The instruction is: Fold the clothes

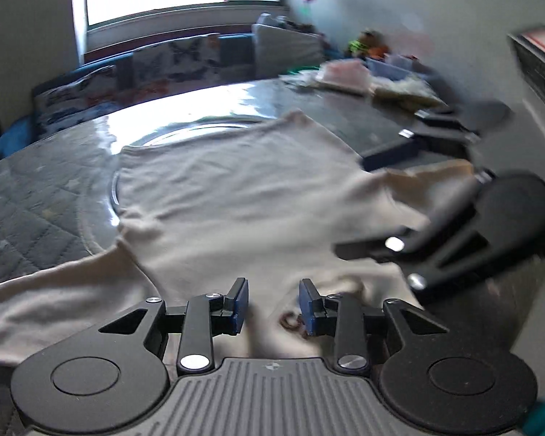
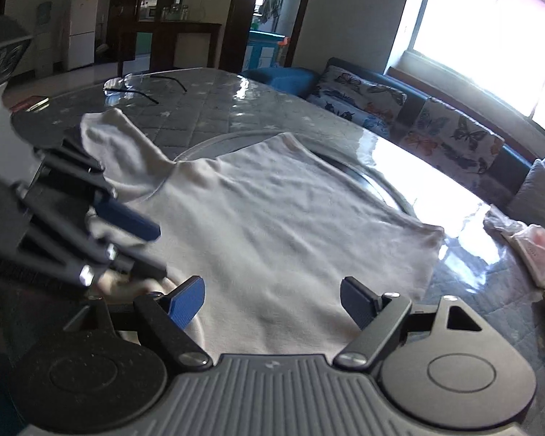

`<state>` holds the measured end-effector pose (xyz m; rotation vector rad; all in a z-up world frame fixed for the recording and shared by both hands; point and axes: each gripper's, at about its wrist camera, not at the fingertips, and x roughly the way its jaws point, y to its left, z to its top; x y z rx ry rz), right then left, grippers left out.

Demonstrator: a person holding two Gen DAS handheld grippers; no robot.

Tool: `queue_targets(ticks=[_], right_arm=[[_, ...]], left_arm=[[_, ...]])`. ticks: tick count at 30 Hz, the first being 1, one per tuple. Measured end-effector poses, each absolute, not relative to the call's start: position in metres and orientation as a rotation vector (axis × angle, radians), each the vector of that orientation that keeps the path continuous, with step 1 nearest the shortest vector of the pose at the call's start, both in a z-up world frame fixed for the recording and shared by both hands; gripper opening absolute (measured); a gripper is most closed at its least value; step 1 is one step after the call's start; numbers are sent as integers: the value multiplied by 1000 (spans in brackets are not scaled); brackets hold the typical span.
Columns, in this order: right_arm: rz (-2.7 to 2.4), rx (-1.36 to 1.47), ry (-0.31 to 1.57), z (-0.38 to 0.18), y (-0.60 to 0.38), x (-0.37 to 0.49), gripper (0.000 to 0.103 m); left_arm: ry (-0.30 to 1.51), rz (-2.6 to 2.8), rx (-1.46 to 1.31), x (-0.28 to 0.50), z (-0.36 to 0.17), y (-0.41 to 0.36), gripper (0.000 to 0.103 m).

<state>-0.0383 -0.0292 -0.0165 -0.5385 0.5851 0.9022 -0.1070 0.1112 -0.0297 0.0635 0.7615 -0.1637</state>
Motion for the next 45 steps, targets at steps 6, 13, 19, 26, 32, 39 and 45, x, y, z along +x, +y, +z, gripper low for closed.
queue_targets(ticks=[6,13,19,26,32,39,45], right_arm=[[983,-612,590,-29,-24,-59,84],[976,-560,620,-30,-41,-71,84],[915,-396,666,-17,-82,-68,83],[632,-219,700,-3,-153,-29,83],[542,-139,747,-12,-189,-16,83],[443,-110,775,-32,-208,-9,83],[307,-128,786,-34,-227,-19,84]], left_arm=[[756,-185,63,-119,-28,121,34],[719,-167,34,-114,-12,124,38],[688,-167,15,-97,-4,115,43],[697,-243,0,-78,-13,84,44],[722,-294,25,-79,-21,69,47],[760,-315,68,-94,-31,67,53],[774,-318,67,-101,-32,70,56]])
